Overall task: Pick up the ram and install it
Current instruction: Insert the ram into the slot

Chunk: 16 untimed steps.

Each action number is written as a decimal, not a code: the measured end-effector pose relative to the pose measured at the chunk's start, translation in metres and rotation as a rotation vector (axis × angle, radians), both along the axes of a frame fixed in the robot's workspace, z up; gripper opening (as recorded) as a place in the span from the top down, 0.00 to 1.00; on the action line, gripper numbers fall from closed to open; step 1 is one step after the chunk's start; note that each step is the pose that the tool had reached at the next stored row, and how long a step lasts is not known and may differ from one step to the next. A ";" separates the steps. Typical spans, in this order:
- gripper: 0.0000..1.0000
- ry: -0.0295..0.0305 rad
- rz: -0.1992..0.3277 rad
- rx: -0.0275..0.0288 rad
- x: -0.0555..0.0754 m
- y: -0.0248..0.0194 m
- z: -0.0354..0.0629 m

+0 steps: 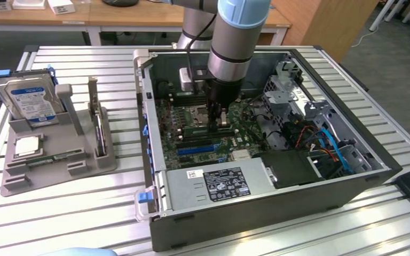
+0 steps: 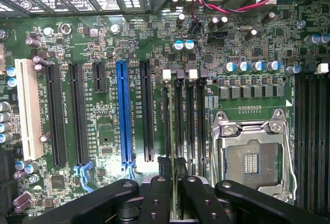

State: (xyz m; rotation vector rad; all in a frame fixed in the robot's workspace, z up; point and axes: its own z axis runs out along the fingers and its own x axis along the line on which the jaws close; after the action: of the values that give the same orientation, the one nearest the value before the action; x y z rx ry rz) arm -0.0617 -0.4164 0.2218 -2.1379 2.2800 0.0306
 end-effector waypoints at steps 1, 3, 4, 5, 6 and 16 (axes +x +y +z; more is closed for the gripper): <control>0.86 0.0000 0.001 0.0000 0.000 0.0000 0.0000; 0.86 0.0000 0.003 0.0000 0.000 -0.0001 0.0000; 0.86 0.0000 0.004 0.0000 0.000 -0.0001 0.0000; 0.86 0.0000 0.005 0.0000 0.000 -0.0001 0.0000; 0.86 -0.0001 0.006 0.0000 0.000 -0.0001 0.0000; 0.86 0.0000 0.010 -0.0001 0.000 -0.0001 -0.0015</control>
State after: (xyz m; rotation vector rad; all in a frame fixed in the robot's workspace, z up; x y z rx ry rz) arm -0.0617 -0.4165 0.2203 -2.1496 2.2692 0.0306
